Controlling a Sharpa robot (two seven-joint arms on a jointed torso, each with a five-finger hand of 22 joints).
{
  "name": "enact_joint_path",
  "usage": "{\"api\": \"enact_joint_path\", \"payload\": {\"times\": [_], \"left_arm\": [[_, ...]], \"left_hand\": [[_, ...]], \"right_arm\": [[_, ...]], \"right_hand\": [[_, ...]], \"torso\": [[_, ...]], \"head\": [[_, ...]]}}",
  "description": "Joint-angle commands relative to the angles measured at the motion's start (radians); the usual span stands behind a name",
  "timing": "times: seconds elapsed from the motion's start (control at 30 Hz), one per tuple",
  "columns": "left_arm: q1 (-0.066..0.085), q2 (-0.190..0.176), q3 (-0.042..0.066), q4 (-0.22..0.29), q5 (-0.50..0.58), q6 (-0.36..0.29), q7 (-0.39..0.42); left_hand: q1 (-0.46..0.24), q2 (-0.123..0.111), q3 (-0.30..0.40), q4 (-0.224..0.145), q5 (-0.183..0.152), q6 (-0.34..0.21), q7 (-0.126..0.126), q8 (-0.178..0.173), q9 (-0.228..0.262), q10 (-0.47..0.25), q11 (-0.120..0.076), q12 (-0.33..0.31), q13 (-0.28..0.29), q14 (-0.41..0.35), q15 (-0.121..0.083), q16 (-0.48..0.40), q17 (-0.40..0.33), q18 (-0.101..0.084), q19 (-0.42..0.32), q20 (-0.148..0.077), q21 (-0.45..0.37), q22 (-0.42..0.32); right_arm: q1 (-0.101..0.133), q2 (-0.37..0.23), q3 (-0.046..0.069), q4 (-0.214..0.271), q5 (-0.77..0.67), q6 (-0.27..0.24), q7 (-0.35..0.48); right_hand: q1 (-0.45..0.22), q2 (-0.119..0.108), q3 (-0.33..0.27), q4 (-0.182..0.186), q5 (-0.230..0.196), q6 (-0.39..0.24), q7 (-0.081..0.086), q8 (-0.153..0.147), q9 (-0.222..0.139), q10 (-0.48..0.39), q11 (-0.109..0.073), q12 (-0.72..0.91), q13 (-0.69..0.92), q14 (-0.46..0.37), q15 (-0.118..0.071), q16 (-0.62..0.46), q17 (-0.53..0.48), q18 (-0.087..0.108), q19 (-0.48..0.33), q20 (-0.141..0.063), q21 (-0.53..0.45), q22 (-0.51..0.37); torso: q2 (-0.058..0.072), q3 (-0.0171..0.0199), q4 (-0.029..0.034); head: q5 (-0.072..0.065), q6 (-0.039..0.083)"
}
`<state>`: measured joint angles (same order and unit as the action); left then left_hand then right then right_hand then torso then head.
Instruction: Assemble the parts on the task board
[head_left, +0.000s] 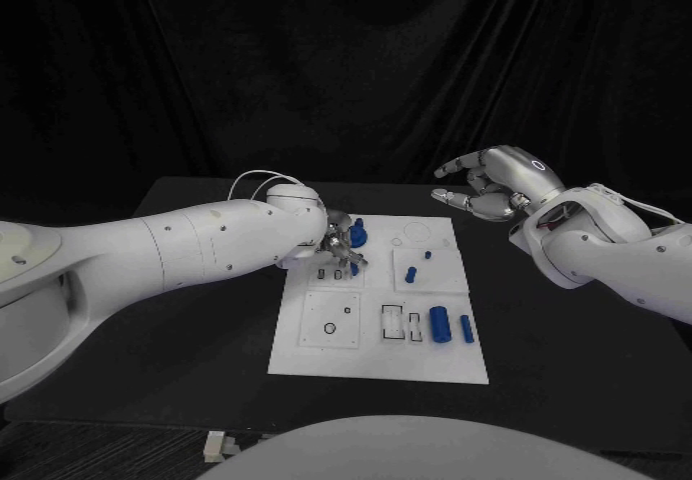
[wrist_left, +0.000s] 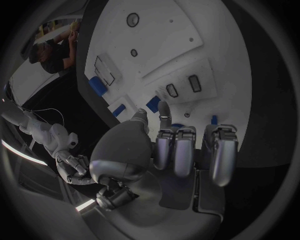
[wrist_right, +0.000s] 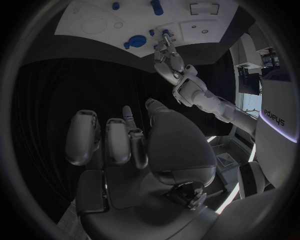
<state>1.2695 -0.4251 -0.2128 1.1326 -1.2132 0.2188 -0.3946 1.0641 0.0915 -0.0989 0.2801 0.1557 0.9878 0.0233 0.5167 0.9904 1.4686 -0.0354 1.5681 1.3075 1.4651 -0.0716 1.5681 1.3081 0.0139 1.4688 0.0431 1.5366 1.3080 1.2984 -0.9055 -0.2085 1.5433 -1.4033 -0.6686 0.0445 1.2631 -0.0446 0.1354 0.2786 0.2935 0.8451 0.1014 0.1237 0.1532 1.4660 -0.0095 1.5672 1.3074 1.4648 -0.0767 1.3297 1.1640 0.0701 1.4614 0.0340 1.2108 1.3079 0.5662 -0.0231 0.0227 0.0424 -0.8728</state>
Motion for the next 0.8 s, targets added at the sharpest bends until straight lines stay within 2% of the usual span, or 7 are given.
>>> {"api": "enact_joint_path", "payload": {"times": [0.03, 0.43, 0.63, 0.7, 0.8], "left_arm": [[-0.005, 0.004, 0.001, -0.003, 0.000, 0.025, -0.001], [-0.014, 0.011, 0.001, -0.014, 0.000, 0.032, 0.005], [-0.015, 0.015, 0.001, -0.021, 0.000, 0.030, 0.015], [-0.015, 0.016, 0.001, -0.022, 0.000, 0.030, 0.018], [-0.016, 0.016, 0.001, -0.024, 0.000, 0.027, 0.024]], "left_hand": [[-0.013, 0.000, 0.001, 0.004, -0.002, -0.007, 0.002, -0.011, -0.003, 0.102, 0.001, 0.003, 0.263, 0.106, -0.002, 0.003, 0.263, 0.004, 0.042, -0.004, -0.007, 0.221], [-0.014, 0.005, 0.006, -0.001, 0.007, 0.018, 0.010, -0.097, -0.045, 0.102, 0.008, 0.003, 0.263, 0.106, 0.005, 0.003, 0.263, 0.007, 0.033, 0.003, -0.015, 0.216], [0.002, 0.003, 0.017, -0.010, 0.042, 0.031, 0.012, -0.134, -0.061, 0.102, 0.010, 0.003, 0.263, 0.106, 0.006, 0.003, 0.263, 0.008, 0.029, 0.005, -0.019, 0.214], [0.009, 0.002, 0.023, -0.014, 0.070, 0.033, 0.013, -0.153, -0.069, 0.102, 0.011, 0.003, 0.263, 0.106, 0.007, 0.003, 0.263, 0.009, 0.026, 0.006, -0.022, 0.212], [0.014, 0.001, 0.029, -0.016, 0.086, 0.035, 0.014, -0.166, -0.074, 0.102, 0.012, 0.003, 0.263, 0.106, 0.008, 0.003, 0.263, 0.010, 0.023, 0.007, -0.025, 0.210]], "right_arm": [[-0.002, 0.000, 0.001, -0.001, -0.002, 0.012, -0.025], [-0.002, 0.003, 0.001, -0.004, -0.002, 0.023, -0.032], [-0.002, 0.003, 0.001, -0.005, -0.002, 0.026, -0.035], [-0.002, 0.002, 0.001, -0.004, -0.002, 0.026, -0.036], [-0.002, 0.001, 0.001, -0.004, -0.002, 0.028, -0.038]], "right_hand": [[-0.004, 0.011, 0.005, 0.005, 0.000, 0.005, 0.001, 0.003, -0.001, 0.099, 0.007, -0.002, 0.253, 0.041, 0.005, 0.000, -0.001, 0.007, 0.005, 0.001, -0.007, 0.143], [-0.005, 0.011, 0.004, 0.005, -0.001, 0.006, 0.001, 0.004, -0.002, 0.098, 0.008, -0.003, 0.251, 0.040, 0.005, -0.001, -0.004, 0.007, 0.005, 0.002, -0.008, 0.143], [-0.005, 0.012, 0.004, 0.005, -0.002, 0.006, 0.001, 0.004, -0.002, 0.097, 0.008, -0.003, 0.249, 0.040, 0.005, -0.002, -0.004, 0.007, 0.005, 0.002, -0.010, 0.142], [-0.005, 0.012, 0.004, 0.005, -0.002, 0.006, 0.001, 0.004, -0.002, 0.097, 0.008, -0.003, 0.249, 0.040, 0.005, -0.002, -0.004, 0.007, 0.005, 0.002, -0.010, 0.142], [-0.005, 0.012, 0.004, 0.005, -0.002, 0.006, 0.001, 0.004, -0.002, 0.097, 0.008, -0.003, 0.249, 0.040, 0.005, -0.002, -0.004, 0.007, 0.005, 0.002, -0.010, 0.142]], "torso": [[0.000, -0.0002, -0.0008], [0.000, -0.0001, -0.0013], [0.000, -0.0002, -0.0007], [0.000, -0.0002, -0.0009], [-0.001, 0.0000, -0.0016]], "head": [[0.002, 0.000], [0.006, 0.000], [0.004, 0.000], [0.005, 0.000], [0.007, 0.000]]}}
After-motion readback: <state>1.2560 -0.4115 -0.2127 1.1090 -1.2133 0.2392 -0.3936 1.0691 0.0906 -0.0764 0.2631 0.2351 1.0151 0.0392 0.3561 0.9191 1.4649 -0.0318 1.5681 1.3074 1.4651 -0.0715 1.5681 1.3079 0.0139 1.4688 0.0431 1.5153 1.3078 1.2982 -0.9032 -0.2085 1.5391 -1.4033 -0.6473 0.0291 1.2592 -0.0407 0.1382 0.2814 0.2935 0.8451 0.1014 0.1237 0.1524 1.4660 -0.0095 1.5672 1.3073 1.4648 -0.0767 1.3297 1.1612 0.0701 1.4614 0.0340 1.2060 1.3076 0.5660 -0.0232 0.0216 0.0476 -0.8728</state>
